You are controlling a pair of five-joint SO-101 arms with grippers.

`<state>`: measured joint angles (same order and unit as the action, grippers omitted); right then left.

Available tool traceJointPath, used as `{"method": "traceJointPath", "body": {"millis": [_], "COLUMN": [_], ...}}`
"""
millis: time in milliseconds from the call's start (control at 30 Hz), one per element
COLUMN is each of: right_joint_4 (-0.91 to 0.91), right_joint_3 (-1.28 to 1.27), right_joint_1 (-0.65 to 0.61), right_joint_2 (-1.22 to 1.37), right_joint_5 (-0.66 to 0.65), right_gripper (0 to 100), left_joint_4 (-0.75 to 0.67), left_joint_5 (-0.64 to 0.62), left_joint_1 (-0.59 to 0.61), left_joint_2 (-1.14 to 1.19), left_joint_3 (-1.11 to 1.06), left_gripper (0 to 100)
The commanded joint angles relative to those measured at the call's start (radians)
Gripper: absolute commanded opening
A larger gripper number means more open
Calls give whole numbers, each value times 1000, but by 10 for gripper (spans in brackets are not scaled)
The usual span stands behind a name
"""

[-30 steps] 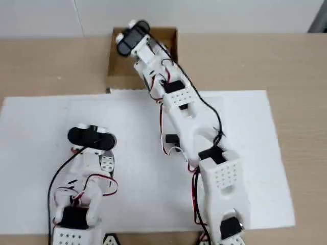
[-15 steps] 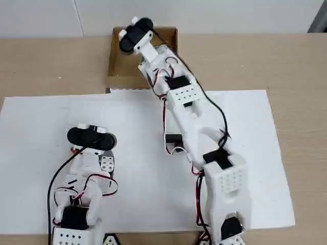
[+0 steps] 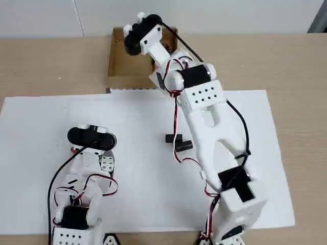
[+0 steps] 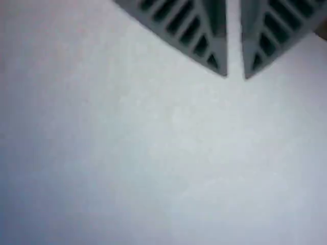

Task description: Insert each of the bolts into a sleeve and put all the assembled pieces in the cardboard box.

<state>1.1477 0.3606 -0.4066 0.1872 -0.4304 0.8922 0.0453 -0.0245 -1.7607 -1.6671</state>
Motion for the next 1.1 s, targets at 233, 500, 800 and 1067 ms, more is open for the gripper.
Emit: {"method": "traceJointPath", "body": {"millis": [233, 500, 800, 1067], "right_joint_4": [404, 510, 504, 496], "right_joint_3": [51, 41, -133, -189], "right_joint_1": [13, 18, 15, 13], "right_joint_2": [-107, -104, -104, -47], "right_joint_5": [91, 58, -313, -417], "right_gripper": [3, 4, 5, 140], "left_joint_4": [2, 2, 2, 2], "left_joint_5": [8, 8, 8, 8], "left_joint_1": [3, 3, 3, 3], "left_joint_2": [-9, -9, -9, -9], "left_joint_3": [2, 2, 2, 2], "left_gripper": [6, 6, 6, 6]}}
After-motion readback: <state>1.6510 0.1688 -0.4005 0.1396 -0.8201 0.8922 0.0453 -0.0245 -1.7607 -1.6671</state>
